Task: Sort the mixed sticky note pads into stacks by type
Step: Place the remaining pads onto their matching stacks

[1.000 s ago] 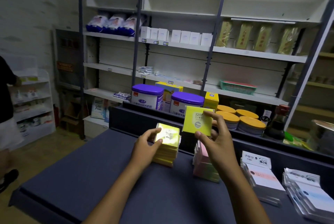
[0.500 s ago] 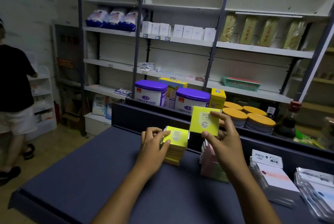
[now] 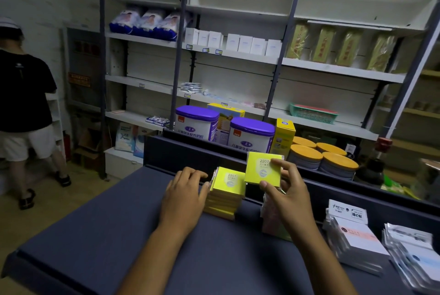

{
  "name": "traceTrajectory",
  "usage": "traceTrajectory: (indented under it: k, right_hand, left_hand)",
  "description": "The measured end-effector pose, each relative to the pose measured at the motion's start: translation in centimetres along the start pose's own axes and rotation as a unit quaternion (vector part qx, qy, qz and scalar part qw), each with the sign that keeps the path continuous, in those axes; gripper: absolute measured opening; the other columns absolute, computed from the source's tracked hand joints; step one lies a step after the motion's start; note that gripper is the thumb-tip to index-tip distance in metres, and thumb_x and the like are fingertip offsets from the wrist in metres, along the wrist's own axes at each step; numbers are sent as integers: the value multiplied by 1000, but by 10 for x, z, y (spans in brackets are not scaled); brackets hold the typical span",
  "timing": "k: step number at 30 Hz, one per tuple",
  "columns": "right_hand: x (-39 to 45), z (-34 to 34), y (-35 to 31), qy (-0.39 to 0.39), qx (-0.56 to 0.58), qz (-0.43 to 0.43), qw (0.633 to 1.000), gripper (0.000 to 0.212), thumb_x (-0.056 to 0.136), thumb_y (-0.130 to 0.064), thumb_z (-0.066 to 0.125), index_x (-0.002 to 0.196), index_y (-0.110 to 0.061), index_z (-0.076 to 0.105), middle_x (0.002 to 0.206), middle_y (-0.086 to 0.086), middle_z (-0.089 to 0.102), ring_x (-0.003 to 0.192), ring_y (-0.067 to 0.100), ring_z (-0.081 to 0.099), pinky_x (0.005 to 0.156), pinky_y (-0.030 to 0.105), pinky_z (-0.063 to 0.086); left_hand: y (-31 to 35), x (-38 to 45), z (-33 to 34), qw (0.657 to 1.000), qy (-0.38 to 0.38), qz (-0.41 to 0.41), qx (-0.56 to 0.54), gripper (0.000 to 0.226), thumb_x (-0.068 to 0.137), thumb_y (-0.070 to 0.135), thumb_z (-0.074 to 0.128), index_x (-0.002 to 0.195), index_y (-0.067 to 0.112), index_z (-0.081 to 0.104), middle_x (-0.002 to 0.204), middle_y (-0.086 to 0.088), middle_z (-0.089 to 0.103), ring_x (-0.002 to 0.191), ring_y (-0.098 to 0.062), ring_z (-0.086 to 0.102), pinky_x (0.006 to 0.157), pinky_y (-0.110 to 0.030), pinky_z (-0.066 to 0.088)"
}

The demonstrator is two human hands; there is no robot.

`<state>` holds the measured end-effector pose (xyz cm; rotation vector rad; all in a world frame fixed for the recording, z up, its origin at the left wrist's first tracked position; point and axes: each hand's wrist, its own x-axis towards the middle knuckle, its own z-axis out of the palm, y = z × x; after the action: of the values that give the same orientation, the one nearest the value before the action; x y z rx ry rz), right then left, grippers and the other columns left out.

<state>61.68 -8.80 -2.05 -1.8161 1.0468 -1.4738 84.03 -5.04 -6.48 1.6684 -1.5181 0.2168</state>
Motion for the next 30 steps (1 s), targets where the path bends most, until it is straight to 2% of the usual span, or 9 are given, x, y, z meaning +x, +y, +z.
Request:
traceTrajectory:
  k: [4,8,10,13,15,17,21,24,30]
  right_hand:
    - [-1,9,3,-17,-13,3,1000,38,85,-8,75,116,-24,61,110,-11,66,96,5,68,76,17,54]
    - [-2,22,4,-33,-35,3,999,33,85,-11,76,110,-28,64,106,-15,66,95,1,66,72,12,51]
    - [-2,29,5,-40,-68,-1,997,32,84,-13,77,111,-26,64,102,-14,67,91,6,65,71,14,52]
    - [-4,35,7,-52,-128,-3,990,32,84,-20,77,114,-22,65,100,-8,67,92,12,63,78,23,53]
    - [-3,38,6,-56,-162,-22,985,30,85,-24,76,114,-23,66,99,-7,66,86,5,62,71,11,47]
    - [-2,39,6,-56,-212,-50,974,28,87,-28,74,113,-26,65,98,-5,62,82,5,58,66,7,43]
    - [-4,46,11,-73,-307,-56,947,28,90,-40,66,117,-33,63,104,-3,51,101,13,47,79,23,40]
    - [-6,48,16,-71,-352,-63,931,32,92,-45,61,122,-34,62,110,-5,45,104,8,38,83,22,37]
    - [-8,47,8,-84,-395,-98,910,35,95,-48,55,126,-33,56,116,-3,44,105,8,34,84,22,34]
  left_hand:
    - [-9,-2,1,995,-45,-7,86,30,98,40,45,125,30,53,126,9,50,119,-10,45,103,-29,35]
    - [-9,-2,4,992,-47,-6,117,31,98,39,46,126,27,53,126,8,51,119,-12,47,107,-30,31]
    - [-9,-2,5,991,-47,-4,128,31,97,37,46,125,26,53,124,7,52,119,-13,48,110,-31,27]
    - [-8,-2,5,990,-53,-3,129,30,97,35,46,124,26,54,123,6,53,118,-13,48,111,-31,25]
    - [-6,-2,5,991,-55,-5,122,30,97,33,46,124,26,54,123,6,53,118,-13,49,111,-31,25]
    - [-6,-2,4,992,-55,-10,118,29,97,33,46,124,26,54,123,6,53,118,-12,49,110,-30,26]
    - [-7,-4,3,993,-53,-18,106,29,97,32,45,125,26,53,124,6,53,118,-12,48,110,-30,27]
    - [-7,-3,4,994,-55,-24,96,30,98,31,45,126,25,53,125,6,53,118,-12,48,109,-31,29]
    - [-5,-3,1,998,-38,-35,46,30,97,27,48,126,26,52,125,7,53,117,-12,50,101,-30,35]
